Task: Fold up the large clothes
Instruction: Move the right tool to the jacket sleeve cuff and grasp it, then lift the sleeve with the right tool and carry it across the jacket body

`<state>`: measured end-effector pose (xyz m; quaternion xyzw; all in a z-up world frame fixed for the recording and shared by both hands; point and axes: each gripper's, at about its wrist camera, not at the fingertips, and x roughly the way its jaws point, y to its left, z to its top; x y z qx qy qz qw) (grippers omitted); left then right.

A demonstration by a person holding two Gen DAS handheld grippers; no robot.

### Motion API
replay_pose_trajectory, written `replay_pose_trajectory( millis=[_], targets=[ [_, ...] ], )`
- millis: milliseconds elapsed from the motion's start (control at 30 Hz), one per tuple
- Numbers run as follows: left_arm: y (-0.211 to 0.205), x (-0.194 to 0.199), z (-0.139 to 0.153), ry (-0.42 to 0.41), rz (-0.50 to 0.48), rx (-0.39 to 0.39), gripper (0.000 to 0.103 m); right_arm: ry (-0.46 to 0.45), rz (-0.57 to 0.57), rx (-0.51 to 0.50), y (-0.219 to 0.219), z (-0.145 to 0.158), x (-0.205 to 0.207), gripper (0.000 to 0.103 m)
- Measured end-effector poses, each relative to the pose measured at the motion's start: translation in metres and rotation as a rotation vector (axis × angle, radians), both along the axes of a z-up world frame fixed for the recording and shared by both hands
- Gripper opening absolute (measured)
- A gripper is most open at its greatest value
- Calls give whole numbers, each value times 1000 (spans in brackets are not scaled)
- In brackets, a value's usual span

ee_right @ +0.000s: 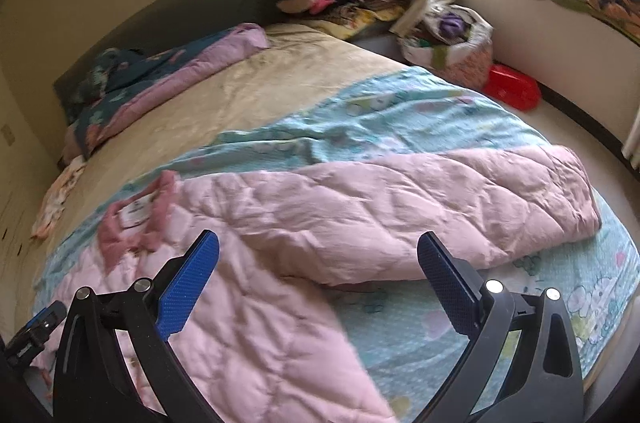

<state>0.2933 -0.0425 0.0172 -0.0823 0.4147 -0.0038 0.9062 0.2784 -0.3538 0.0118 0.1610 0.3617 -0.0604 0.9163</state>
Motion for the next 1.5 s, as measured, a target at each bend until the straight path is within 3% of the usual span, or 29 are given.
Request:
replay_pose_trajectory(
  millis=[467, 1033, 1267, 1300, 1333, 1500],
  targets=[
    [-48, 45, -30, 64, -26, 19, 95, 95, -311, 87, -111, -61, 5, 99],
    [-60, 87, -56, 118, -8, 56, 95, 156, -650, 388, -222, -128, -8, 99],
    [-47, 84, -53, 135, -15, 47, 95, 48, -726, 532, -255, -151, -10, 97],
    [-46, 83, -51, 133, -17, 50, 95, 22, -734, 530, -258, -150, -12, 89],
    [-43, 82, -48, 127, -19, 53, 95, 12, -744, 525, -260, -151, -13, 72],
    [-30, 78, -35, 106, -6, 36, 95, -50, -750, 549, -269, -147, -24, 39]
  ],
)
